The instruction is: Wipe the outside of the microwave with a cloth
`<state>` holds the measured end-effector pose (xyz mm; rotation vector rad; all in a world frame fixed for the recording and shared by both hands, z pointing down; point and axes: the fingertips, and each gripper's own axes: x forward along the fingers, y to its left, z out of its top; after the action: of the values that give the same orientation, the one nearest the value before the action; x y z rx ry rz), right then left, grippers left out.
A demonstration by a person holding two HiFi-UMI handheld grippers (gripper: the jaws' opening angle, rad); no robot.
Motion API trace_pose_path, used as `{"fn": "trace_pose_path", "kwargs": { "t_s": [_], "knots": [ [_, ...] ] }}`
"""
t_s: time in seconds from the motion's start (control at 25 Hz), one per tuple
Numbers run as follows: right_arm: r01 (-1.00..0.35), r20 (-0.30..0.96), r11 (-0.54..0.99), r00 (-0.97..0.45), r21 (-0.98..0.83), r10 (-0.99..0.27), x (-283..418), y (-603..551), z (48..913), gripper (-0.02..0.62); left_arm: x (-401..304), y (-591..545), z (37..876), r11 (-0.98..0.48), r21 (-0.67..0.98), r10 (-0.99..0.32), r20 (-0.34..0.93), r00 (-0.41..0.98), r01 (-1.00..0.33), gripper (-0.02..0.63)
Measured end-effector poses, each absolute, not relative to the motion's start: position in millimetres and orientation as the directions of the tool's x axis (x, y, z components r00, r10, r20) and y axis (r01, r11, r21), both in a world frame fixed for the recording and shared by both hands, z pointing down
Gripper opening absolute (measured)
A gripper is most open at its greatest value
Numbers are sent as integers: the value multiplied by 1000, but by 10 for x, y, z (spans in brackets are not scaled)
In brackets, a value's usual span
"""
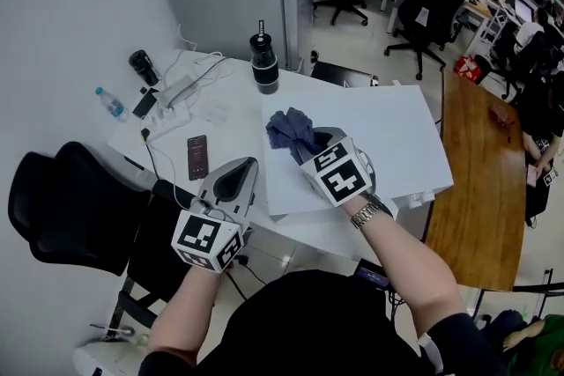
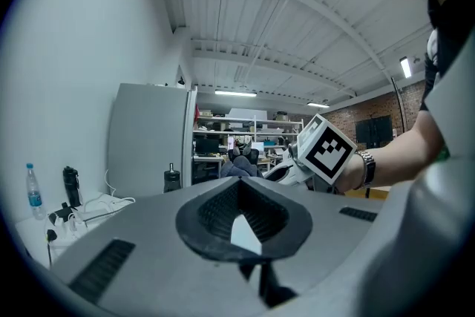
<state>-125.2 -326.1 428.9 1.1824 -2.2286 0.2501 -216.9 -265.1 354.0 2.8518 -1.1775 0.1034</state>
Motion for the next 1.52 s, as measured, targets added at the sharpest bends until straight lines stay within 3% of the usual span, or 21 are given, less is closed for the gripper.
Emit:
{"fn": "trace_pose_path", "kwargs": {
  "t_s": [0.72, 1.52],
  "knots": [
    [-876, 601, 469, -313, 117, -735, 15, -3158, 4317, 69, -1371, -2556, 3288, -769, 41, -637, 39, 770, -638, 5],
    [-903, 581, 419, -292, 93, -760, 1770, -2922, 4286, 69, 145, -2329, 3269, -780, 18, -622, 83, 779, -625, 5]
  ]
}}
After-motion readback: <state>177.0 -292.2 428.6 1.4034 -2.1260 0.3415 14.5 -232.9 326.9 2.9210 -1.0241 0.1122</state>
